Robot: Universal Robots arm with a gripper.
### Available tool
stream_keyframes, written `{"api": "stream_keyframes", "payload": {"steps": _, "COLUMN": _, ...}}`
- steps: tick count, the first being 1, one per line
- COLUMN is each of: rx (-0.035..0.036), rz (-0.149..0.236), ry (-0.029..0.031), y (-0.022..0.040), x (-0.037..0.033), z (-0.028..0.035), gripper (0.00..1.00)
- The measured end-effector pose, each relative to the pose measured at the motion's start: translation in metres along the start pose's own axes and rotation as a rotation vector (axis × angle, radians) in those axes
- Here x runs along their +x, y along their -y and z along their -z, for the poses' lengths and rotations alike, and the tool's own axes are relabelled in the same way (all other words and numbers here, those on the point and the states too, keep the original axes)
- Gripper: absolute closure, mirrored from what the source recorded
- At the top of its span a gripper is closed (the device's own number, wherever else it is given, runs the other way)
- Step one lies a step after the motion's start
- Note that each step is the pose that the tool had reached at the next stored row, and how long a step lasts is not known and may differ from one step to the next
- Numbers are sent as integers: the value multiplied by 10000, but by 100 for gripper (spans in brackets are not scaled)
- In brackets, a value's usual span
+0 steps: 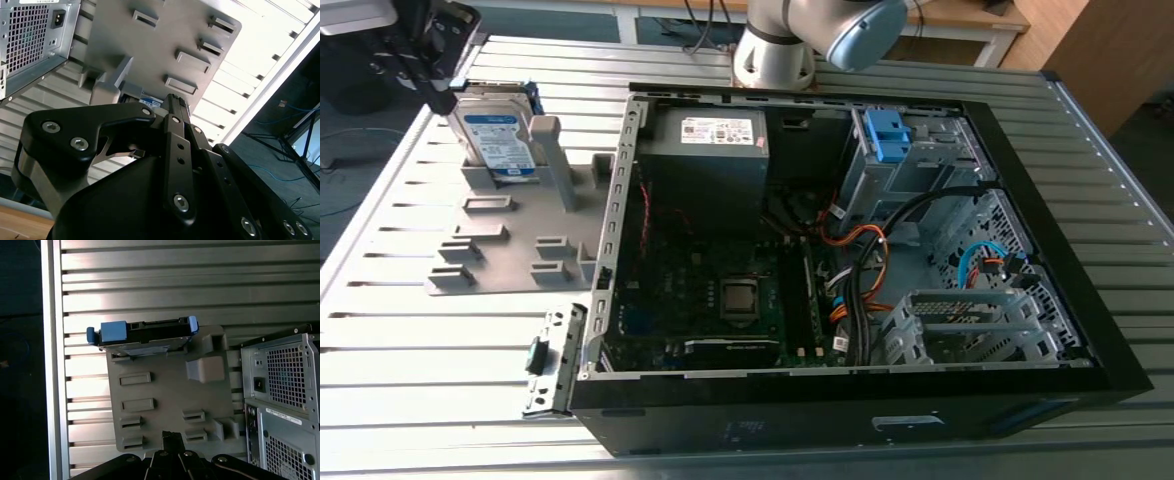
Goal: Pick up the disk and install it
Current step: 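Reach for the disk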
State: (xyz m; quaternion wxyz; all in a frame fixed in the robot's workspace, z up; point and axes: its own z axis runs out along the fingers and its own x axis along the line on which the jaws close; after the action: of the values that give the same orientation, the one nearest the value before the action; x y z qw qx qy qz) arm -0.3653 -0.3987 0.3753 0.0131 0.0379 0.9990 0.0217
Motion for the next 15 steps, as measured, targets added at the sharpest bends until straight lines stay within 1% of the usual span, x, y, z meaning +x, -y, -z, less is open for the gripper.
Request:
{"api": "stream_keyframes", "payload": {"steps": 13, "rx": 1, "rz": 0, "ry": 0, "y": 7, "x": 87, "z": -7, "gripper": 89}}
{"api": "stream_keyframes", "payload": {"steps": 15, "rx": -1, "rz": 1, "ry": 2, "y": 6, "x": 92, "z": -14, "gripper": 89}}
